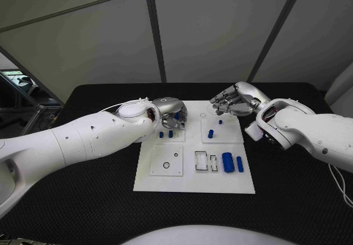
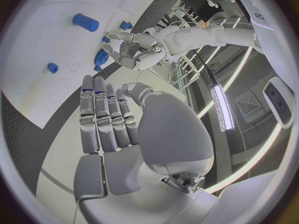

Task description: Assemble the parts on the task board

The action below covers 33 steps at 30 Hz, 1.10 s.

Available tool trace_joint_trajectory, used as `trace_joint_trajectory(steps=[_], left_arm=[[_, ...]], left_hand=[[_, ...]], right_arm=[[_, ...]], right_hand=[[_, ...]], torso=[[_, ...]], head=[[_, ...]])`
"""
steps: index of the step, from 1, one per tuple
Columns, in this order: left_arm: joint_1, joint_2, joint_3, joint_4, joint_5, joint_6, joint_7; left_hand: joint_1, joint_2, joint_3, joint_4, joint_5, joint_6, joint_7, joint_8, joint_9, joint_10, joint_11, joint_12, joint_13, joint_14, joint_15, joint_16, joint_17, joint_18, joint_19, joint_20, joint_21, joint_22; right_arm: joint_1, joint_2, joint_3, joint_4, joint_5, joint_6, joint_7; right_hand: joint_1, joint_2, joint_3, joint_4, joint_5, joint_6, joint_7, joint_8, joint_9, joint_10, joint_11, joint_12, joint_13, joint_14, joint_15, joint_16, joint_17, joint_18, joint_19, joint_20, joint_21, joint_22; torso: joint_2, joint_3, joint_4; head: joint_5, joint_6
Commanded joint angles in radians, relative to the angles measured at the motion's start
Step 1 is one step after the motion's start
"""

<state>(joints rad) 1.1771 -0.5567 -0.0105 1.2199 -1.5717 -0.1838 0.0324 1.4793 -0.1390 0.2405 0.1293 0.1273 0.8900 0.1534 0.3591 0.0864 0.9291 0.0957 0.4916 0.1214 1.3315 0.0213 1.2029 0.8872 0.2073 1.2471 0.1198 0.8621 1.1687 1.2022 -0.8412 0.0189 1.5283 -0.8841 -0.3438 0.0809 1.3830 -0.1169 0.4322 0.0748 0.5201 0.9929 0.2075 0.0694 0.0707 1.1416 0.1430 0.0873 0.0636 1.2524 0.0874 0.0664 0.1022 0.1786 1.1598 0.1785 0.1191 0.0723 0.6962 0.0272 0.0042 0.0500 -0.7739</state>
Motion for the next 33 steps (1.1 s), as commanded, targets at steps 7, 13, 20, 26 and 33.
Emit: trace_joint_trajectory(steps=[7, 13, 20, 26, 33], left_arm=[[-0.006, 0.014, 0.001, -0.02, -0.023, 0.017, -0.005], [-0.008, 0.016, 0.001, -0.028, -0.023, 0.018, -0.006], [-0.009, 0.021, 0.001, -0.036, -0.023, 0.022, -0.008], [-0.01, 0.025, 0.001, -0.039, -0.022, 0.026, -0.005], [-0.011, 0.03, 0.001, -0.04, -0.022, 0.028, -0.002]], left_hand=[[0.011, 0.007, 0.015, -0.006, -0.005, 0.012, -0.003, -0.012, -0.005, 0.013, -0.001, -0.013, -0.005, 0.013, -0.002, 0.021, 0.016, -0.072, 0.016, 0.001, 0.03, 0.022], [0.014, 0.01, 0.026, -0.007, -0.005, 0.018, -0.003, -0.018, -0.007, 0.027, -0.003, -0.013, -0.007, 0.02, -0.004, 0.037, 0.03, -0.077, 0.028, -0.001, 0.061, 0.044], [0.015, 0.012, 0.033, -0.009, -0.005, 0.021, -0.004, -0.022, -0.009, 0.035, -0.005, -0.014, -0.007, 0.025, -0.006, 0.047, 0.041, -0.08, 0.038, -0.002, 0.085, 0.061], [0.021, 0.015, 0.047, -0.013, -0.005, 0.027, -0.005, -0.029, -0.011, 0.045, -0.007, -0.018, -0.009, 0.033, -0.007, 0.062, 0.056, -0.084, 0.046, -0.003, 0.109, 0.078], [0.027, 0.016, 0.067, -0.02, -0.005, 0.035, -0.005, -0.039, -0.014, 0.058, -0.008, -0.027, -0.013, 0.045, -0.009, 0.081, 0.077, -0.089, 0.059, -0.004, 0.14, 0.101]], right_arm=[[0.002, 0.004, 0.001, 0.001, -0.001, 0.002, 0.008], [0.002, 0.004, 0.001, 0.001, -0.017, 0.004, 0.008], [0.002, 0.006, 0.001, 0.001, -0.025, 0.008, 0.008], [0.002, 0.007, 0.001, 0.001, -0.026, 0.01, 0.008], [0.002, 0.007, 0.001, 0.001, -0.026, 0.012, 0.008]], right_hand=[[-0.006, -0.001, 0.003, -0.003, -0.004, -0.004, 0.003, -0.001, -0.001, -0.008, 0.001, -0.004, -0.001, -0.007, -0.001, -0.002, -0.001, 0.001, -0.005, 0.001, -0.007, 0.0], [-0.006, -0.001, 0.004, -0.004, -0.003, -0.005, 0.003, -0.001, -0.001, -0.009, 0.001, -0.004, -0.001, -0.007, -0.001, -0.002, -0.001, 0.001, -0.005, 0.001, -0.007, 0.0], [-0.006, -0.001, 0.004, -0.004, -0.002, -0.005, 0.003, -0.001, -0.001, -0.009, 0.001, -0.005, -0.001, -0.007, -0.001, -0.002, -0.001, 0.001, -0.005, 0.001, -0.007, 0.0], [-0.006, -0.001, 0.004, -0.004, -0.002, -0.005, 0.003, -0.001, -0.001, -0.009, 0.001, -0.005, -0.001, -0.007, -0.001, -0.002, -0.001, 0.001, -0.005, 0.001, -0.007, 0.0], [-0.006, -0.001, 0.004, -0.004, -0.002, -0.005, 0.003, -0.001, -0.001, -0.009, 0.001, -0.005, -0.001, -0.007, -0.001, -0.002, -0.001, 0.001, -0.005, 0.001, -0.007, 0.0]], torso=[[0.0, -0.0008, 0.0019], [-0.001, -0.0006, 0.0012], [-0.001, -0.0005, 0.0008], [-0.001, -0.0001, 0.0008], [-0.001, -0.0002, 0.0002]], head=[[0.002, 0.0], [0.003, -0.001], [0.003, -0.003], [0.003, -0.003], [0.003, -0.003]])
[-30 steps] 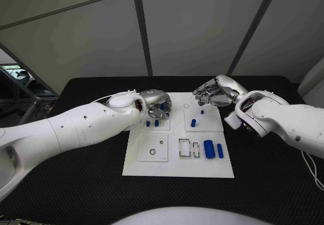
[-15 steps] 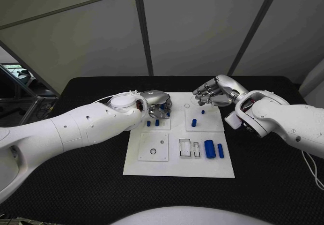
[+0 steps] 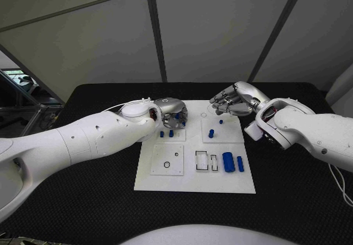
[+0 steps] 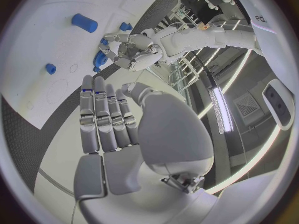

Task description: Assemble the parts on the task board

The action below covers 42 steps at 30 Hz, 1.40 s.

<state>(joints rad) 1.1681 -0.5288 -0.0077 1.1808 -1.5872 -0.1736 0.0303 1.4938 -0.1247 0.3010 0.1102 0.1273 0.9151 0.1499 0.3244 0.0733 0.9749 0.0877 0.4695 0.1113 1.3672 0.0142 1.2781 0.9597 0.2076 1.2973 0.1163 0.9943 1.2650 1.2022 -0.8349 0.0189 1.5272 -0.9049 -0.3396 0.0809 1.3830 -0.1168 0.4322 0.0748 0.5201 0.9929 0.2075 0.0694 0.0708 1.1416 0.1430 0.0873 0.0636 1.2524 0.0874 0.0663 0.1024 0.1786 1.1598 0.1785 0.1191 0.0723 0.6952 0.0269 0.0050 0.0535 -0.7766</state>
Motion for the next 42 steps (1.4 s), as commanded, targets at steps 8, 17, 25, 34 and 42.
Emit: trace_joint_trajectory(steps=[8, 17, 25, 34, 42], left_arm=[[-0.003, 0.005, -0.001, -0.001, 0.004, 0.019, 0.008], [-0.003, 0.001, -0.001, 0.005, 0.013, -0.001, 0.009], [-0.004, -0.015, 0.001, 0.022, 0.032, -0.021, 0.008], [-0.007, -0.035, 0.038, 0.049, 0.054, -0.03, 0.005], [-0.009, -0.071, 0.084, 0.093, 0.058, -0.034, -0.004]], left_hand=[[0.017, -0.002, 0.043, -0.013, -0.004, 0.02, 0.001, -0.025, -0.004, 0.024, 0.001, -0.032, -0.012, 0.012, -0.001, 0.014, 0.003, -0.092, 0.011, -0.001, 0.025, 0.023], [0.042, 0.005, 0.118, -0.053, -0.007, 0.06, 0.002, -0.043, -0.003, 0.069, -0.002, -0.063, -0.018, 0.025, -0.006, 0.028, 0.014, -0.099, 0.029, -0.006, 0.074, 0.059], [0.036, 0.001, 0.148, -0.072, -0.011, 0.071, 0.008, -0.059, -0.003, 0.083, 0.001, -0.085, -0.02, 0.028, -0.004, 0.032, 0.014, -0.101, 0.031, -0.004, 0.087, 0.073], [0.03, -0.002, 0.153, -0.076, -0.012, 0.075, 0.01, -0.063, -0.002, 0.087, 0.002, -0.09, -0.02, 0.03, -0.003, 0.033, 0.015, -0.102, 0.032, -0.004, 0.091, 0.077], [0.021, -0.005, 0.155, -0.076, -0.012, 0.079, 0.011, -0.067, -0.002, 0.091, 0.003, -0.095, -0.02, 0.029, -0.002, 0.032, 0.01, -0.102, 0.032, -0.003, 0.092, 0.079]], right_arm=[[0.001, 0.001, 0.001, 0.002, -0.006, 0.01, 0.007], [0.001, 0.002, 0.001, 0.002, -0.006, 0.011, 0.007], [0.001, 0.003, 0.001, 0.0, -0.006, 0.011, 0.008], [0.001, 0.005, 0.001, -0.008, -0.006, 0.012, 0.01], [0.001, 0.004, 0.001, -0.01, -0.006, 0.012, 0.011]], right_hand=[[-0.006, 0.0, 0.005, -0.005, 0.0, -0.004, 0.004, -0.001, -0.001, -0.008, 0.002, -0.004, -0.001, -0.007, -0.001, -0.002, -0.002, 0.001, -0.004, 0.001, -0.007, 0.0], [-0.006, 0.0, 0.005, -0.005, 0.0, -0.004, 0.004, -0.001, -0.001, -0.008, 0.002, -0.004, -0.001, -0.007, -0.001, -0.002, -0.002, 0.001, -0.004, 0.001, -0.007, 0.0], [-0.006, 0.0, 0.005, -0.005, 0.0, -0.004, 0.004, -0.001, -0.001, -0.008, 0.002, -0.004, -0.001, -0.007, -0.001, -0.002, -0.002, 0.001, -0.004, 0.001, -0.007, 0.0], [-0.006, 0.0, 0.005, -0.005, 0.0, -0.004, 0.004, -0.001, -0.001, -0.008, 0.002, -0.004, -0.001, -0.007, -0.001, -0.002, -0.002, 0.001, -0.004, 0.001, -0.007, 0.0], [-0.007, 0.001, 0.006, -0.006, 0.001, -0.003, 0.004, 0.0, 0.0, -0.007, 0.001, -0.004, 0.0, -0.006, -0.001, -0.001, -0.002, 0.001, -0.004, 0.001, -0.007, 0.0]], torso=[[0.0, -0.0002, 0.0006], [0.0, -0.0005, 0.0006], [-0.001, -0.0014, 0.0021], [-0.002, -0.0012, 0.0016], [-0.001, -0.0005, 0.0021]], head=[[-0.002, -0.002], [-0.003, -0.002], [-0.003, 0.001], [0.002, 0.006], [0.005, 0.011]])
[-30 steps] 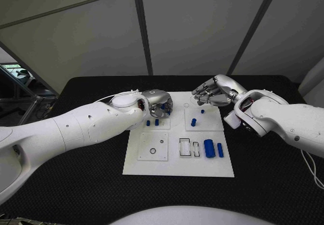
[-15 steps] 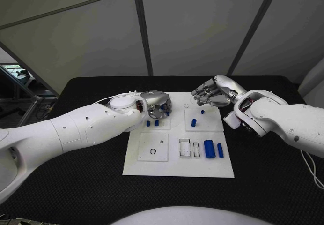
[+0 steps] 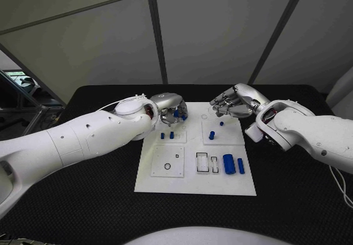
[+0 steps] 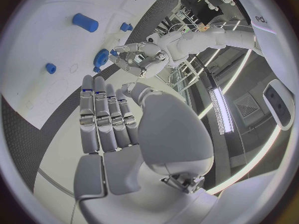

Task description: Assemble the parts on the task board

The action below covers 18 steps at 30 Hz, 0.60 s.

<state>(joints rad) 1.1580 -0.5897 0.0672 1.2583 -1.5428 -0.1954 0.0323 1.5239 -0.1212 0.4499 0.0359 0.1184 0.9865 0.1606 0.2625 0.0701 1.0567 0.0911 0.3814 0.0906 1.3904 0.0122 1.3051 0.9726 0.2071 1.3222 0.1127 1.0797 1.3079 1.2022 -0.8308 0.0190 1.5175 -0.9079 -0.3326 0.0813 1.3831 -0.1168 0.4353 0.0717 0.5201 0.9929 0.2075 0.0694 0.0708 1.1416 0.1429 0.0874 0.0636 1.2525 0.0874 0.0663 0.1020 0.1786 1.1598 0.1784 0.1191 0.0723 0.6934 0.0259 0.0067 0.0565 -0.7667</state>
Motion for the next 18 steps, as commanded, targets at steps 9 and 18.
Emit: trace_joint_trajectory(steps=[9, 18], left_arm=[[0.0, -0.081, 0.029, 0.057, 0.03, 0.03, -0.03], [-0.013, -0.134, 0.031, 0.076, 0.048, 0.043, -0.043]], left_hand=[[-0.018, -0.012, 0.007, -0.003, -0.005, 0.011, 0.0, -0.008, 0.001, 0.013, -0.001, -0.011, 0.001, 0.005, 0.0, 0.004, -0.009, -0.101, 0.006, 0.001, 0.005, 0.037], [-0.026, -0.019, 0.005, -0.004, -0.006, 0.013, -0.001, -0.012, 0.001, 0.016, -0.002, -0.015, 0.002, 0.004, 0.0, 0.002, -0.014, -0.101, 0.005, 0.002, 0.004, 0.039]], right_arm=[[0.001, -0.003, 0.001, 0.0, -0.003, 0.004, 0.009], [0.001, -0.008, 0.001, 0.003, -0.003, 0.003, 0.008]], right_hand=[[-0.007, 0.001, 0.003, -0.003, 0.001, -0.003, 0.004, 0.0, 0.0, -0.007, 0.001, -0.004, 0.0, -0.006, -0.001, -0.001, -0.002, 0.001, -0.004, 0.001, -0.007, 0.0], [-0.007, 0.001, 0.003, -0.003, 0.001, -0.003, 0.004, 0.0, 0.0, -0.007, 0.001, -0.004, 0.0, -0.006, -0.001, -0.001, -0.002, 0.001, -0.004, 0.001, -0.007, 0.0]], torso=[[0.001, 0.0012, 0.0019], [0.002, 0.0013, -0.0002]], head=[[0.002, 0.002], [0.001, 0.002]])
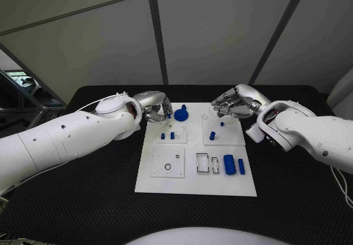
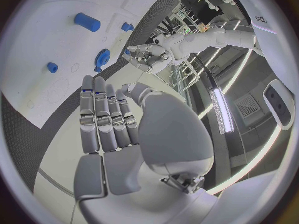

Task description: Assemble the parts on the task board

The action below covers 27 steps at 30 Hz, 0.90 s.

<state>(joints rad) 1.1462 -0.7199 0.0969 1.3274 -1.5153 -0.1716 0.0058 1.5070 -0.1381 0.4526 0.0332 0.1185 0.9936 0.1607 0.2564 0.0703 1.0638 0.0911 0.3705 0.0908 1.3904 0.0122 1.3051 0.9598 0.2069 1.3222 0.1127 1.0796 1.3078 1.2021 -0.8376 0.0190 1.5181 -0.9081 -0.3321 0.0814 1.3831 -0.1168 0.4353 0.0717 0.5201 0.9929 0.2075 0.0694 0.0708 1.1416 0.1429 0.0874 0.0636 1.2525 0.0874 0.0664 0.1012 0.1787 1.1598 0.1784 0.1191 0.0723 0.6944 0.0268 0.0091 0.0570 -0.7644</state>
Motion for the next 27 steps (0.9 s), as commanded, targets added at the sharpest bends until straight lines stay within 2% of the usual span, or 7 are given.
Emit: trace_joint_trajectory(steps=[1, 10, 13, 27], left_arm=[[-0.003, -0.008, 0.001, 0.009, 0.022, 0.02, -0.018], [-0.024, -0.012, 0.001, 0.011, 0.025, 0.024, -0.021], [-0.025, -0.009, 0.001, 0.007, 0.026, 0.024, -0.022], [-0.027, 0.012, 0.001, -0.006, 0.026, 0.034, -0.023]], left_hand=[[-0.01, -0.002, 0.003, -0.001, -0.006, 0.006, -0.001, -0.006, 0.001, 0.009, -0.002, -0.005, 0.001, 0.004, 0.0, 0.001, -0.002, -0.1, 0.004, 0.002, 0.003, 0.038], [-0.012, -0.006, 0.002, -0.003, -0.006, 0.007, -0.002, -0.008, 0.001, 0.01, -0.002, -0.007, 0.002, 0.002, 0.0, -0.001, -0.007, -0.099, 0.001, 0.002, -0.003, 0.036], [-0.012, -0.006, 0.002, -0.003, -0.006, 0.007, -0.002, -0.008, 0.001, 0.01, -0.002, -0.007, 0.002, 0.002, 0.0, -0.001, -0.007, -0.099, 0.0, 0.002, -0.004, 0.036], [-0.012, -0.005, 0.003, -0.003, -0.006, 0.007, -0.002, -0.009, 0.001, 0.011, -0.002, -0.007, 0.002, 0.001, -0.001, -0.001, -0.008, -0.099, 0.0, 0.002, -0.004, 0.036]], right_arm=[[0.001, -0.001, 0.001, 0.003, -0.003, 0.003, 0.008], [0.002, -0.004, 0.001, 0.005, -0.003, 0.002, 0.006], [0.002, -0.004, 0.001, 0.005, -0.003, 0.002, 0.005], [0.002, -0.002, 0.001, 0.005, -0.003, 0.003, 0.005]], right_hand=[[-0.007, 0.001, 0.003, -0.003, 0.001, -0.003, 0.004, 0.0, 0.0, -0.007, 0.001, -0.004, 0.0, -0.006, -0.001, -0.001, -0.001, 0.001, -0.004, 0.001, -0.007, 0.0], [-0.007, 0.001, 0.003, -0.003, 0.001, -0.003, 0.004, 0.0, 0.0, -0.007, 0.001, -0.004, 0.0, -0.006, -0.001, -0.001, -0.001, 0.001, -0.004, 0.001, -0.007, 0.0], [-0.007, 0.001, 0.003, -0.003, 0.001, -0.003, 0.004, 0.0, 0.0, -0.007, 0.001, -0.004, 0.0, -0.006, -0.001, -0.001, -0.001, 0.001, -0.004, 0.001, -0.007, 0.0], [-0.008, 0.001, 0.004, -0.004, 0.001, -0.002, 0.004, 0.001, 0.0, -0.005, 0.001, -0.003, 0.0, -0.005, -0.002, -0.001, -0.001, 0.001, -0.003, 0.001, -0.006, 0.0]], torso=[[0.001, 0.0003, -0.003], [0.001, 0.0005, -0.0039], [0.001, 0.0015, -0.0041], [0.001, -0.0006, -0.0024]], head=[[0.0, -0.001], [0.001, -0.002], [0.0, -0.002], [-0.003, -0.004]])
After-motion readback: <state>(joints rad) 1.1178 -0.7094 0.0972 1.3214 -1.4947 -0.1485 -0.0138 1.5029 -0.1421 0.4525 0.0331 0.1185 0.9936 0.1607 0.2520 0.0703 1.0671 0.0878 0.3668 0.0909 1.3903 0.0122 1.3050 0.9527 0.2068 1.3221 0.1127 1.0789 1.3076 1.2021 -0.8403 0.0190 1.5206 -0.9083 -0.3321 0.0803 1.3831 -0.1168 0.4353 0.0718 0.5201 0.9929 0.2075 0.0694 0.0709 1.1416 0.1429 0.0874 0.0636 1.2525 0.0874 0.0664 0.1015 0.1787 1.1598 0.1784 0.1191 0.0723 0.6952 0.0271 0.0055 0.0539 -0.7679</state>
